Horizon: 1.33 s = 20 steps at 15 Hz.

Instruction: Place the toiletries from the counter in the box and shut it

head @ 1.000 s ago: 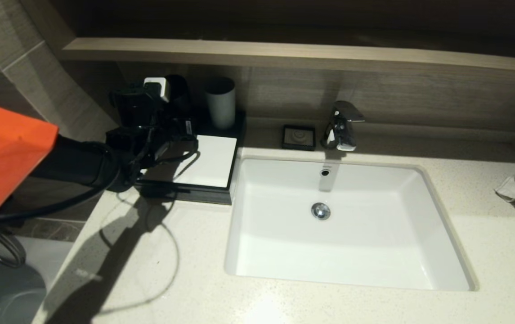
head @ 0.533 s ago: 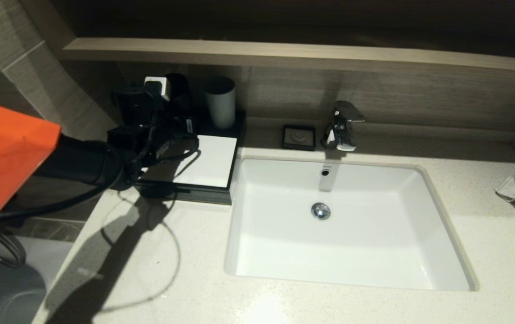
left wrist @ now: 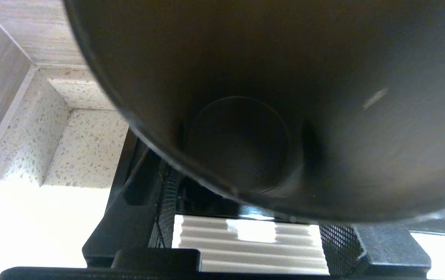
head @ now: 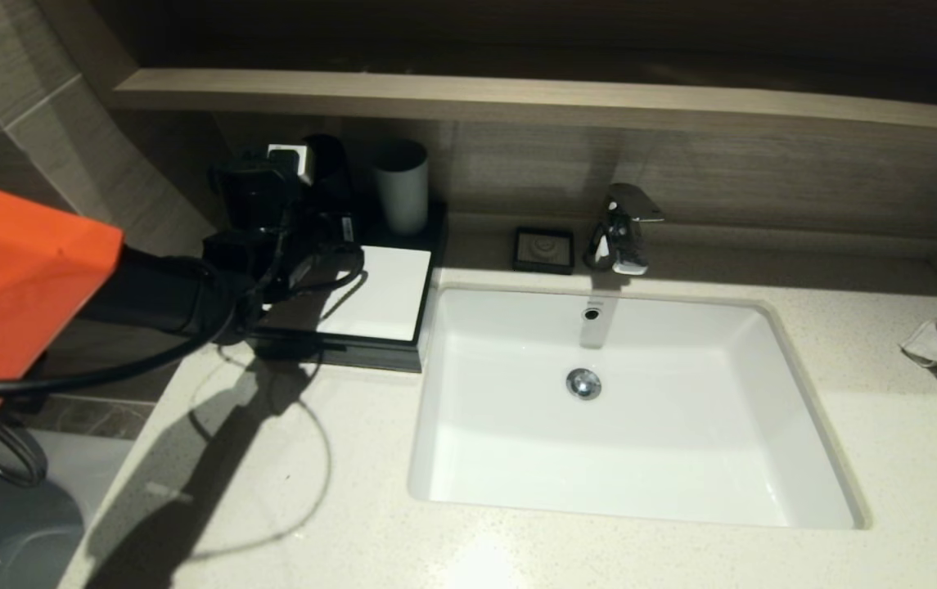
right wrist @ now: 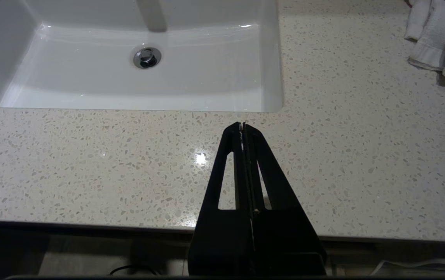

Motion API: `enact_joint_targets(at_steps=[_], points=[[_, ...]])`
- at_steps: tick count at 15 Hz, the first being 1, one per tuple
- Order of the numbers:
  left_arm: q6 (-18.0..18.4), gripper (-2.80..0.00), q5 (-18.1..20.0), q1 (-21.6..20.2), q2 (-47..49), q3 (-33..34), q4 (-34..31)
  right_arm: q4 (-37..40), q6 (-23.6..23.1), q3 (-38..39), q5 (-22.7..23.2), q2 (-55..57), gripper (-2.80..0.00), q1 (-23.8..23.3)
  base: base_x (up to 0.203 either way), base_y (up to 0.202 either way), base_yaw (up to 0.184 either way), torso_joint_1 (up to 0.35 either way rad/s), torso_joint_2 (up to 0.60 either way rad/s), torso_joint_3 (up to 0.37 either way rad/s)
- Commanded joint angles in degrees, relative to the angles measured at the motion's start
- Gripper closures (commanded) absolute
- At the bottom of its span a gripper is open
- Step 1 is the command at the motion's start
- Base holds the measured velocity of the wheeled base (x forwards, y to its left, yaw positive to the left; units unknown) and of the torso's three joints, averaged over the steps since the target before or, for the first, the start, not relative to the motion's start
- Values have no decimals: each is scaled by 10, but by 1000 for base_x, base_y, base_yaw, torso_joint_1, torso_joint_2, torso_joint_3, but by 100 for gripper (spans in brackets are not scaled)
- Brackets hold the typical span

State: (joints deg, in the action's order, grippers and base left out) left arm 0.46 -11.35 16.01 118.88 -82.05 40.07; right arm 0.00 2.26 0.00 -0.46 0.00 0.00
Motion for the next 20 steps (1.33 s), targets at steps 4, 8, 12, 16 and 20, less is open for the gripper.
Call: enact_joint_targets(at_steps=[4, 8, 12, 16, 20], points=[[0, 0, -1, 0, 14, -13, 3, 0, 0, 0, 0, 0, 0, 0, 0, 0, 0, 0, 0, 0], [0, 0, -2, 0, 17, -18, 4, 0, 0, 0, 0, 0, 0, 0, 0, 0, 0, 0, 0, 0], [0, 0, -2, 0, 18, -18, 4, 0, 0, 0, 0, 0, 0, 0, 0, 0, 0, 0, 0, 0], [0, -280, -3, 1, 17, -19, 4, 0, 0, 0, 0, 0, 0, 0, 0, 0, 0, 0, 0, 0], [0, -280, -2, 0, 17, -20, 8, 0, 0, 0, 0, 0, 0, 0, 0, 0, 0, 0, 0, 0]])
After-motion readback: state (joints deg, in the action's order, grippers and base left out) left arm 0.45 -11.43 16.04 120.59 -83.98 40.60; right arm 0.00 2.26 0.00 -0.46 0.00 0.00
